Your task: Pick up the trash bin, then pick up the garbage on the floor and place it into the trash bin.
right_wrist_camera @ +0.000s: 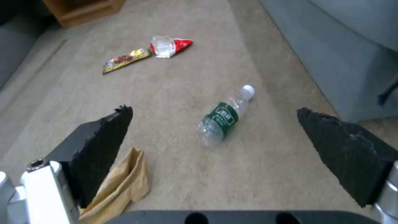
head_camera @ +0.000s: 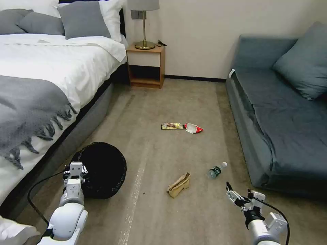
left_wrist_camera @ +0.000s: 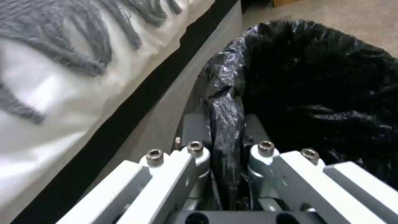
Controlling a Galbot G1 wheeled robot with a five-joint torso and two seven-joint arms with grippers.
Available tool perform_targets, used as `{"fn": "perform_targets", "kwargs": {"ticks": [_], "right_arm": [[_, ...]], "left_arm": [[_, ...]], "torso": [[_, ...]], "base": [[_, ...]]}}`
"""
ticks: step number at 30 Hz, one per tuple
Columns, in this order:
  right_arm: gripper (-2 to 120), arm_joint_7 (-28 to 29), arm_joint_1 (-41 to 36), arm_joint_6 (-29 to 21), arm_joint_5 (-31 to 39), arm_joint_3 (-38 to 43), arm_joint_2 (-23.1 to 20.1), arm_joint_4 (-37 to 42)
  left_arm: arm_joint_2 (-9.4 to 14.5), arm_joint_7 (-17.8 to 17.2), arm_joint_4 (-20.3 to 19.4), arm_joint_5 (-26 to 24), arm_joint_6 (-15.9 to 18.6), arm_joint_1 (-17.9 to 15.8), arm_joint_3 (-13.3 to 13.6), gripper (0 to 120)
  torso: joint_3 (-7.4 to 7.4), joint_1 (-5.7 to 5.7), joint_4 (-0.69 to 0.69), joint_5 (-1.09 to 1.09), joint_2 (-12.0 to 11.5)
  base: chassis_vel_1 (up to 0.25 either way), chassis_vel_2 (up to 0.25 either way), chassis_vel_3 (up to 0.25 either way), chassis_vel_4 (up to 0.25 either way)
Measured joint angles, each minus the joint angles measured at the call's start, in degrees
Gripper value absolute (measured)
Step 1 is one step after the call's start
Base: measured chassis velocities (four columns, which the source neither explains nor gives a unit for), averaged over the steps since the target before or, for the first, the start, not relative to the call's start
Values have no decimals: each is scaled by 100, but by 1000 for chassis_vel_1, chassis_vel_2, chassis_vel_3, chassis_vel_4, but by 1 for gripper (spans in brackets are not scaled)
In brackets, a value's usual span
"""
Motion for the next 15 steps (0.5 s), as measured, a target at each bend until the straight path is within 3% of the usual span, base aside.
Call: {"fn": "perform_targets", "kwargs": {"ticks": [15], "right_arm": [[100, -8, 16, 23, -23, 5, 30, -68]], "left_arm": [[-1, 55, 97, 17, -129, -58, 45, 7]], "torso": [[0, 0, 0, 0, 0]], "base": [[-90, 88, 89, -86]]}}
